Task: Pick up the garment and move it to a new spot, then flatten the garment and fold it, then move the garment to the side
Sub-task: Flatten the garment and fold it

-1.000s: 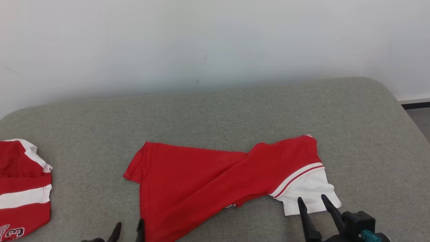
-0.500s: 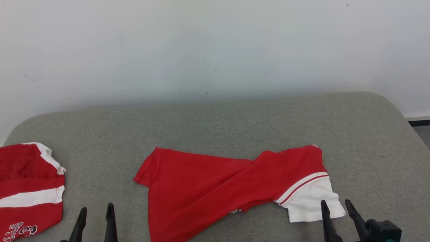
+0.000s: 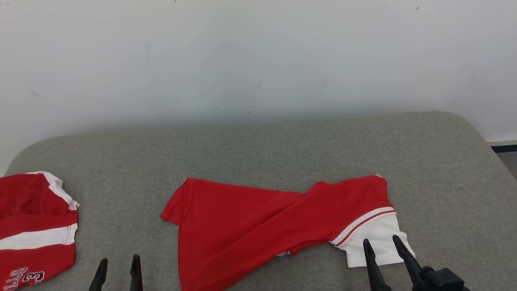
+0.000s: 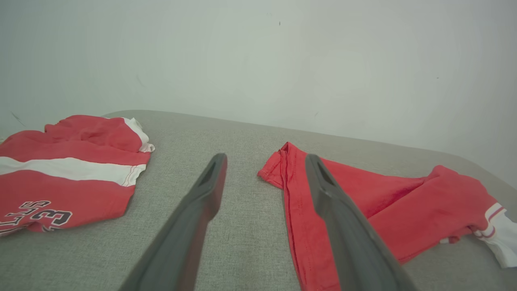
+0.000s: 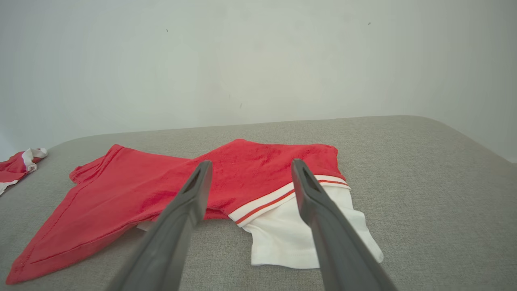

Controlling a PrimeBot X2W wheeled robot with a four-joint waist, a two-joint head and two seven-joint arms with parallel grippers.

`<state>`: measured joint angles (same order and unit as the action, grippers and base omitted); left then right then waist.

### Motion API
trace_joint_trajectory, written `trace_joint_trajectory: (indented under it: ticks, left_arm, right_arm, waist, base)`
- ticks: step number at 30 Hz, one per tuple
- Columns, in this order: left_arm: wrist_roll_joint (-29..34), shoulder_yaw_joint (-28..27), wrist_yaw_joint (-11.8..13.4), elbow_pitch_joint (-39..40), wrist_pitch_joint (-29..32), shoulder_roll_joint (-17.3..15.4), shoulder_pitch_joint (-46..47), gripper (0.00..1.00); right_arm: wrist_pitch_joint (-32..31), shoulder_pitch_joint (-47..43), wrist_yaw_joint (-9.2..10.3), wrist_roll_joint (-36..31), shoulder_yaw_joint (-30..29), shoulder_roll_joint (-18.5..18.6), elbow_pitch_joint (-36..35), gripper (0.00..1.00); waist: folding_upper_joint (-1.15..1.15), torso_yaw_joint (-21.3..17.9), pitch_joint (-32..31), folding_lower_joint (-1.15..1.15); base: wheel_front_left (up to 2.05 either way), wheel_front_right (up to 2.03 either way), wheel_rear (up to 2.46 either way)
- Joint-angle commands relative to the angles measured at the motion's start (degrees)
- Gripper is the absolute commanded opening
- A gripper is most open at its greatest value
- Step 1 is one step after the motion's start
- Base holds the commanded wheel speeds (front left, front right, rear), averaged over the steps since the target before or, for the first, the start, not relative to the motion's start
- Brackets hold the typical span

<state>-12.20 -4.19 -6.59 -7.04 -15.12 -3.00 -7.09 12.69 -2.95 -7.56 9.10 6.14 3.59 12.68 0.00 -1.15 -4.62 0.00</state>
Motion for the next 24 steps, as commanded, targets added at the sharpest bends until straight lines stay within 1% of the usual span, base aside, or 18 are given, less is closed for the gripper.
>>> trace_joint_trajectory:
  ticks: [1, 9, 20, 24]
  left_arm:
    - [0.5, -0.2, -0.2, -0.2, 0.0, 0.1, 0.4, 1.00]
    - [0.8, -0.3, -0.6, -1.0, 0.0, 0.1, 0.8, 1.00]
    - [0.2, 0.7, -0.7, -2.0, 0.0, 0.1, 0.1, 1.00]
    - [0.2, 1.8, -0.8, -3.3, 0.0, 0.1, 0.4, 1.00]
  right_arm:
    - [0.4, -0.4, 0.15, 0.2, 0.2, 0.4, -0.4, 1.00]
    - [-0.6, -0.3, 0.15, 0.6, -0.4, 1.0, -2.1, 1.00]
    - [-1.5, -0.2, 0.15, 0.1, -0.9, 0.5, -1.9, 1.00]
    - [-2.4, 0.7, 0.15, -0.5, -3.1, 0.6, -1.7, 1.00]
  waist:
    - [0.00, -0.1, 0.1, 0.00]
    - [0.00, -0.4, 0.2, 0.00]
    - [0.00, -0.3, 0.4, 0.00]
    - [0.00, -0.2, 0.7, 0.00]
  base:
    - [0.00, 0.00, 0.00]
    - [0.00, 0.00, 0.00]
    - [0.00, 0.00, 0.00]
    - [0.00, 0.00, 0.00]
